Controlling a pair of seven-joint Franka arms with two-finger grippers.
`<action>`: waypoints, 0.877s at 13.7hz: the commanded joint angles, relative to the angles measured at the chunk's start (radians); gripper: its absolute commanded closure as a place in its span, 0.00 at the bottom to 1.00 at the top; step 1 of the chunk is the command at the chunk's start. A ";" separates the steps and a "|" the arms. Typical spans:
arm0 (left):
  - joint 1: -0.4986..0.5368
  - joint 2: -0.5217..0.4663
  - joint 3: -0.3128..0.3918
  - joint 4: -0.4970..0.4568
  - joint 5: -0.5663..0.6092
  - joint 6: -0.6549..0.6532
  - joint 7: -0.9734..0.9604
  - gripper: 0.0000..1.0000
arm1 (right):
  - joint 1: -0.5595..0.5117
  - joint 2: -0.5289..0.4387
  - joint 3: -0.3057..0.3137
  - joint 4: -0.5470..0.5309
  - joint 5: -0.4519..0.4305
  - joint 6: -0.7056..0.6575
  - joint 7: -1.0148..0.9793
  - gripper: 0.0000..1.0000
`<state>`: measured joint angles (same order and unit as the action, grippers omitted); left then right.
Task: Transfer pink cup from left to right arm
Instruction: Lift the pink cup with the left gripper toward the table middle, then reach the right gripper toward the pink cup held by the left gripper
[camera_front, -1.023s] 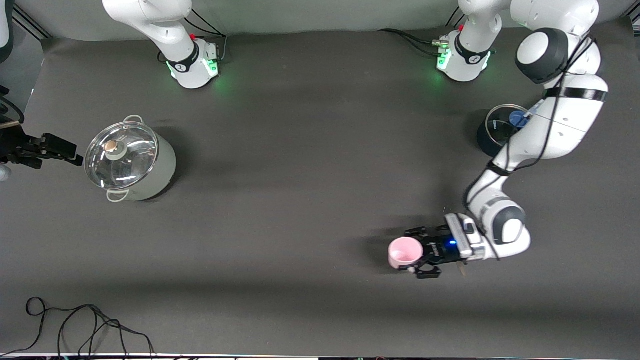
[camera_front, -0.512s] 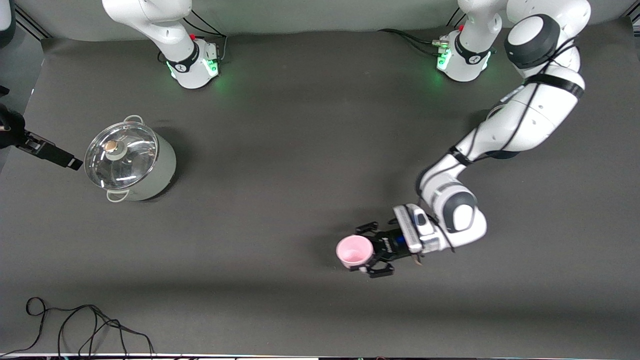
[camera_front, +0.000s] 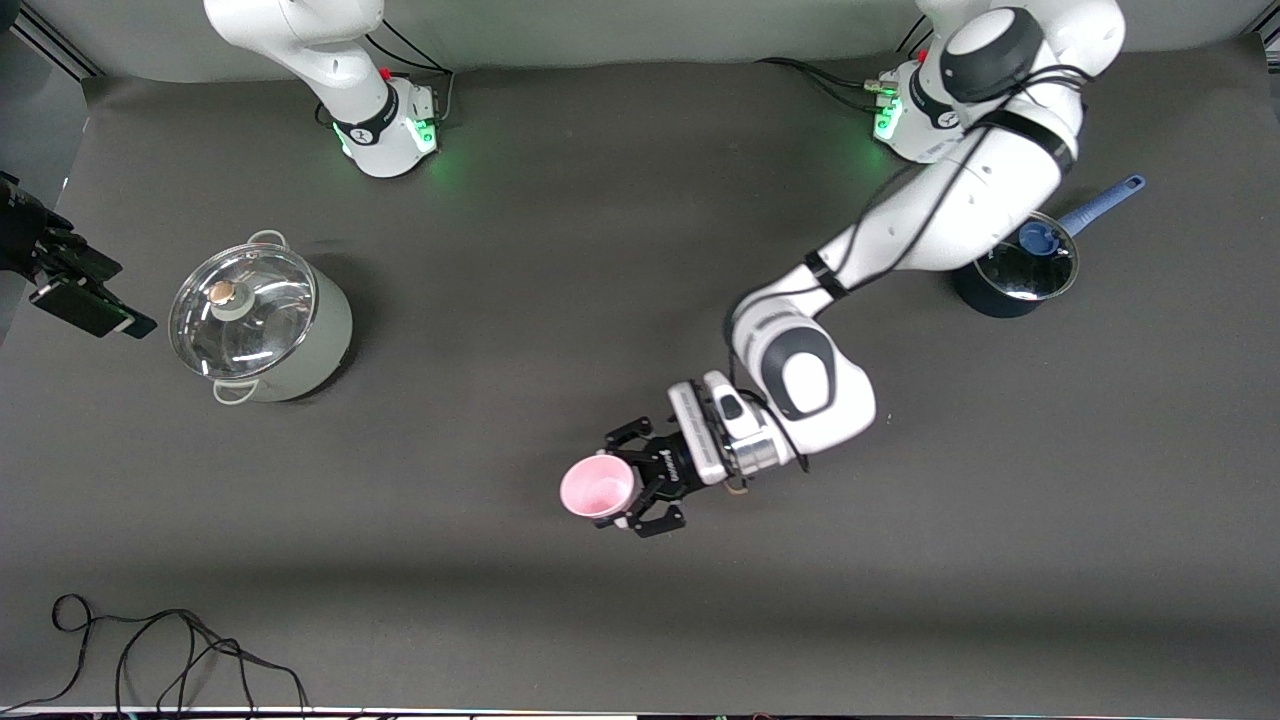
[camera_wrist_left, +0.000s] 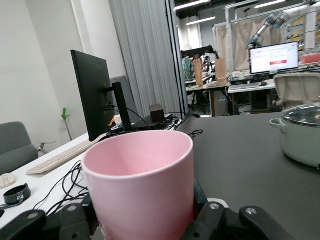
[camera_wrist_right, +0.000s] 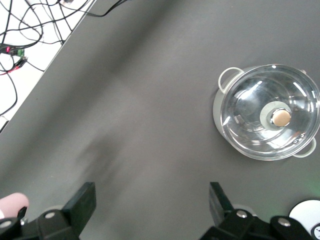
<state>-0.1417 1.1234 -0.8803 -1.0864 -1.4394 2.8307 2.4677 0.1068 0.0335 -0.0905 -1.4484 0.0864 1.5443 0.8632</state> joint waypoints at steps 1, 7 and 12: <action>-0.119 -0.004 0.021 0.111 -0.019 0.108 -0.093 1.00 | 0.042 0.066 -0.003 0.113 0.012 -0.065 0.042 0.00; -0.334 -0.007 0.026 0.267 -0.018 0.346 -0.185 1.00 | 0.102 0.210 0.006 0.305 0.025 -0.105 0.224 0.00; -0.394 -0.007 0.029 0.313 -0.013 0.368 -0.243 1.00 | 0.102 0.301 0.076 0.437 0.032 -0.105 0.382 0.01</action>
<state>-0.5005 1.1209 -0.8747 -0.8220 -1.4398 3.1824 2.2462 0.2062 0.2805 -0.0388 -1.1045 0.1054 1.4725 1.1668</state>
